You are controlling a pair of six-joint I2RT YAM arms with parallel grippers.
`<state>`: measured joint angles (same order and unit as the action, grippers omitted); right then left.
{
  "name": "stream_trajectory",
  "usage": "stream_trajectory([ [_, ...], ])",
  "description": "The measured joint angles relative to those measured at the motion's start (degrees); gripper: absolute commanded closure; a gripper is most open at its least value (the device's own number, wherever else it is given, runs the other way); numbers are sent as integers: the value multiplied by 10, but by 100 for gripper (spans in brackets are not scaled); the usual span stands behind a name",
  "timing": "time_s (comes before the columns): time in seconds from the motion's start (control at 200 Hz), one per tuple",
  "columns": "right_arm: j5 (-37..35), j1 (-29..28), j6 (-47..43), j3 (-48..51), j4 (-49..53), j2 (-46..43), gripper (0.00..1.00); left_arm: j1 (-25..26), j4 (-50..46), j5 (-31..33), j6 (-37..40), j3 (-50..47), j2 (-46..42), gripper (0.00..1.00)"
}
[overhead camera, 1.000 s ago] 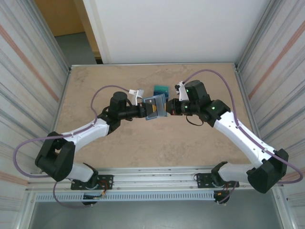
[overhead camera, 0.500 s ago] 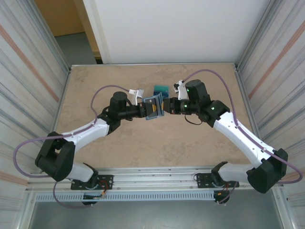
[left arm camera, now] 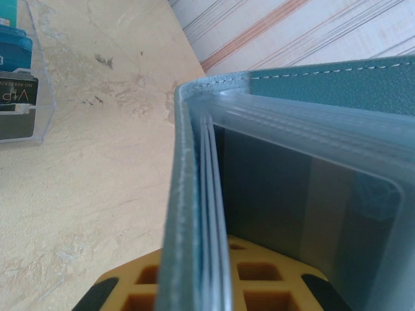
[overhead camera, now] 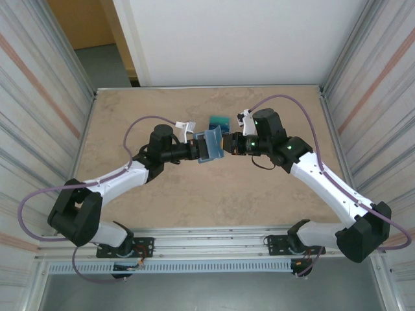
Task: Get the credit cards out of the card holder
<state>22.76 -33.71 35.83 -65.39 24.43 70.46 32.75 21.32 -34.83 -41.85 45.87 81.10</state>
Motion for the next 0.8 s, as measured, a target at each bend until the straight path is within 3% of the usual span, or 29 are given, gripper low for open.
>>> stream_trajectory([
  [0.14,-7,0,1,0,1,0,62,0,0,-1,0,0,-2,100],
  [0.231,-14,0,-2,0,5,0,54,0,-1,-3,0,0,-6,100],
  [0.331,-22,0,-3,0,11,0,52,0,-1,-3,0,0,-8,100],
  [0.541,-40,-7,-14,0,23,7,28,3,-3,-3,0,0,-8,100],
  [0.802,-65,-35,-37,-8,39,33,20,4,-20,-7,0,10,-8,100],
])
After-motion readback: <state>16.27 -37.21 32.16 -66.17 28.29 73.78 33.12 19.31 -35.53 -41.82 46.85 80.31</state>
